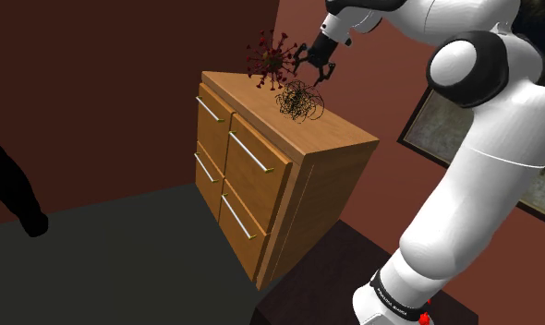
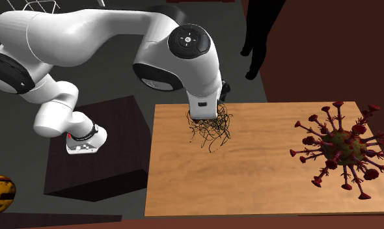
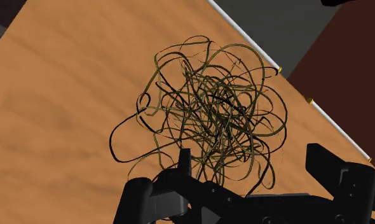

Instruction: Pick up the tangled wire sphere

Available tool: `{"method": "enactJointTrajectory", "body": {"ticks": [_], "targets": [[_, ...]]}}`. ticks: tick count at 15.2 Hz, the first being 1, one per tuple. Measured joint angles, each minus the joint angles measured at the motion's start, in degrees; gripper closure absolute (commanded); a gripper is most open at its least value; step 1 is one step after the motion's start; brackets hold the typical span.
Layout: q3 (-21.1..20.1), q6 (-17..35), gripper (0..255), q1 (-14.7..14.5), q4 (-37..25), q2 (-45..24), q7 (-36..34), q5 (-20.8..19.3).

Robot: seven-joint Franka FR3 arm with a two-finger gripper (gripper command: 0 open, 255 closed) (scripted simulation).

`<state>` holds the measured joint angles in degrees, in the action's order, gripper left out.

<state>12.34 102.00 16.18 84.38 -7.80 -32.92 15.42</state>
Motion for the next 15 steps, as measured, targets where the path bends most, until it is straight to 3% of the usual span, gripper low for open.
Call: {"method": "enactJointTrajectory", "body": {"ticks": [5,13,14,15], "targets": [[2.35,0.67,0,3.18,-6.90,-5.65,-4.38,3.31],[2.51,6.38,0,3.15,-1.03,-5.36,-3.68,3.91],[2.50,6.63,255,3.11,-0.65,-5.22,-3.65,3.88],[2.50,6.77,255,3.08,-0.46,-5.15,-3.63,3.88]]}}
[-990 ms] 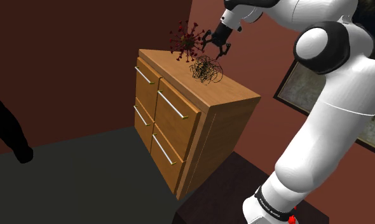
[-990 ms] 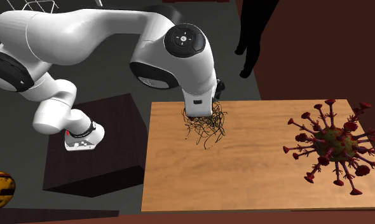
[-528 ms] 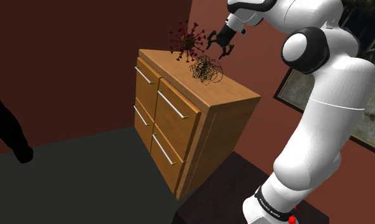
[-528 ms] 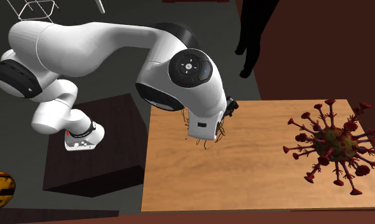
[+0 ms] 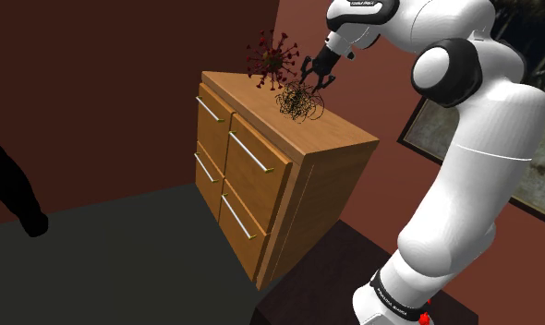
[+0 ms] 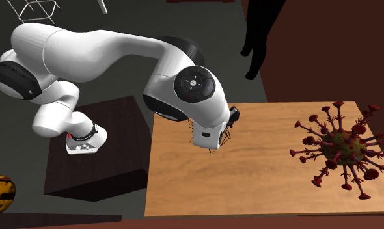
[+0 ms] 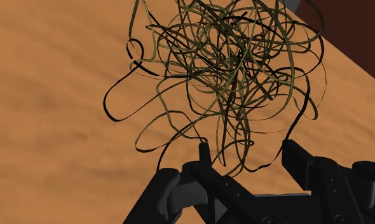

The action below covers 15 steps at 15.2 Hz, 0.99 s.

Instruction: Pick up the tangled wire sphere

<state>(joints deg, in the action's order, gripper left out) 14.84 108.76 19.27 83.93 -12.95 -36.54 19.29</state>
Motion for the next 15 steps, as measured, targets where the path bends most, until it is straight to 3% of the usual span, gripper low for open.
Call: {"method": "enactJointTrajectory", "body": {"ticks": [9,15], "targets": [[-0.01,0.20,255,-0.04,0.08,0.04,-0.03,0.00],[0.07,-3.92,255,0.34,-4.91,-1.03,-0.99,-0.06]]}}
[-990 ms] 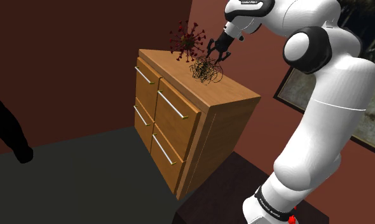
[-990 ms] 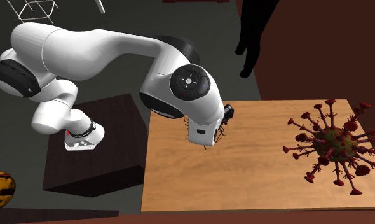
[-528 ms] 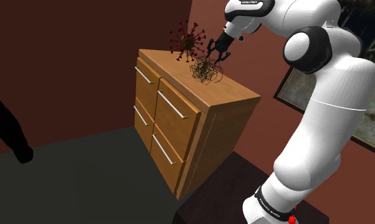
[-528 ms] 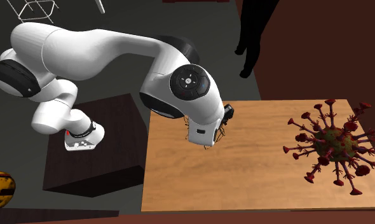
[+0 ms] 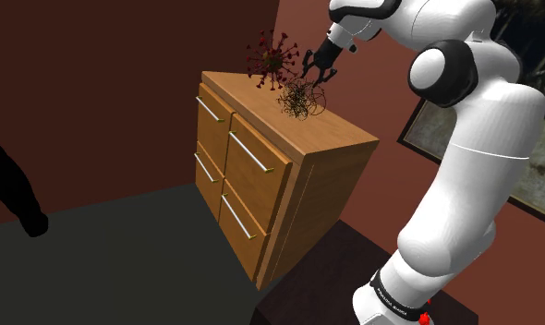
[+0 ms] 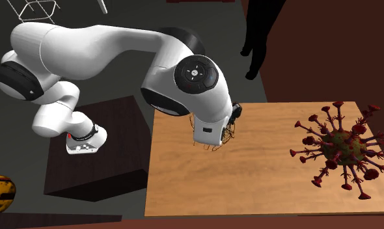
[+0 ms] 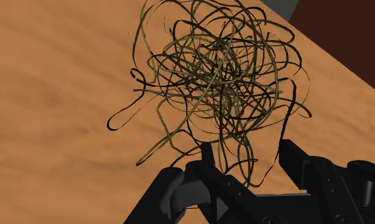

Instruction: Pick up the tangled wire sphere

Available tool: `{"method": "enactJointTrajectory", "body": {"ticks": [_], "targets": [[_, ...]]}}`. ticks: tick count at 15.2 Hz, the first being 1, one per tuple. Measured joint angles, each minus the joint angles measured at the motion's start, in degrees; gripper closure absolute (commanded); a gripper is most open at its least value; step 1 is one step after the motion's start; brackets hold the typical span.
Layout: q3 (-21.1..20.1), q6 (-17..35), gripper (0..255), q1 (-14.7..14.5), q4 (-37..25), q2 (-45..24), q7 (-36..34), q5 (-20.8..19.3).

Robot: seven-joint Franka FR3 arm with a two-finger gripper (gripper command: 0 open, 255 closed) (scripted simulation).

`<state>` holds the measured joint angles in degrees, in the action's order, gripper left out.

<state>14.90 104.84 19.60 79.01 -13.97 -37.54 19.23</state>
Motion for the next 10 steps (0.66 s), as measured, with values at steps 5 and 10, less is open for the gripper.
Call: {"method": "enactJointTrajectory", "body": {"ticks": [5,10], "targets": [[0.12,-4.17,255,0.56,-5.38,-1.19,-0.86,0.12],[0.19,-8.45,255,1.14,-11.04,-2.50,-1.84,0.35]]}}
